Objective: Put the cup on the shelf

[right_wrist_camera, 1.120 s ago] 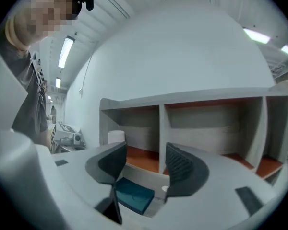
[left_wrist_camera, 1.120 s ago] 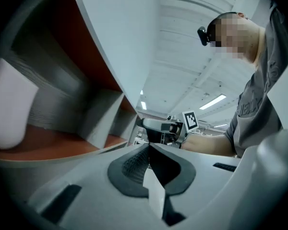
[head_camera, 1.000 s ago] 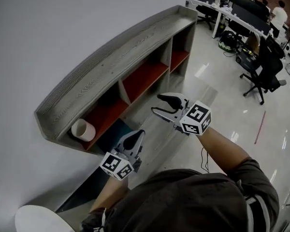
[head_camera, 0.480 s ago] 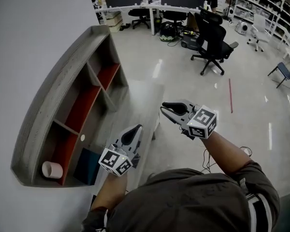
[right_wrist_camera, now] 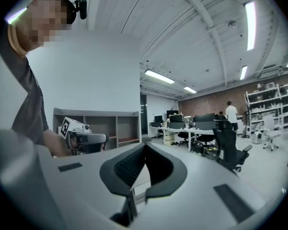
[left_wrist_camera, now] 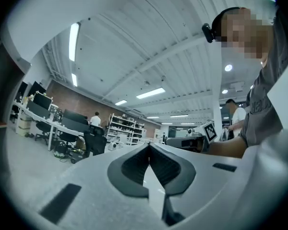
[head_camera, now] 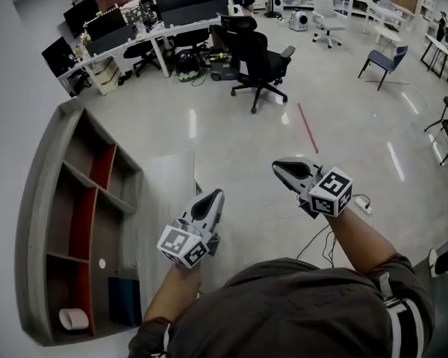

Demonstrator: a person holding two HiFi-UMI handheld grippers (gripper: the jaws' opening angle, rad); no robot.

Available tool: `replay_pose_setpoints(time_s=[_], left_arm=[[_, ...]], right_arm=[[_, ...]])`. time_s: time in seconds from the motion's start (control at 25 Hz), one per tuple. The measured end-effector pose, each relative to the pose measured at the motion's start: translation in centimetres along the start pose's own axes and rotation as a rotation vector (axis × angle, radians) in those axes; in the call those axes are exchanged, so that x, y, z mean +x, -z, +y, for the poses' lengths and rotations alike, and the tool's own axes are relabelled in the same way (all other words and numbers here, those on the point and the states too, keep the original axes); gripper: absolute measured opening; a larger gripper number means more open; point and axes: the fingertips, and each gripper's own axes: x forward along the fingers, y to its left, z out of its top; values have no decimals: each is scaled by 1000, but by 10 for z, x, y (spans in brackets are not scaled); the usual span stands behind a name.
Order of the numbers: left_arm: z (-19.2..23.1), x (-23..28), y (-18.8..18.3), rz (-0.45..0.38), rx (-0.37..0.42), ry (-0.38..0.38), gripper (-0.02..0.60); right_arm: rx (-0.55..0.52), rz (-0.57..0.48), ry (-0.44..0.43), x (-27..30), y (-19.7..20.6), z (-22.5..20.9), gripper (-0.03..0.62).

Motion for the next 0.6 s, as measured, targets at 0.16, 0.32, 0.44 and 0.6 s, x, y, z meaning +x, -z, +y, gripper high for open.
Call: replay_pose_setpoints(time_s=[0.16,0.32,0.44,0.6], left_arm=[[-19,40,8,17,-5,57,5],[-38,63,17,34,-4,98,5],[-48,68,20,33,-9,105,5],[-53,66,22,27,-16,99,5]], right_arm=[[0,3,81,-46,4,-29,-9],[15,6,139,-81,13,-44,-9],[35,3,163,-97,19,-49,-9],[44,3,168,-106,23,-49,-9]])
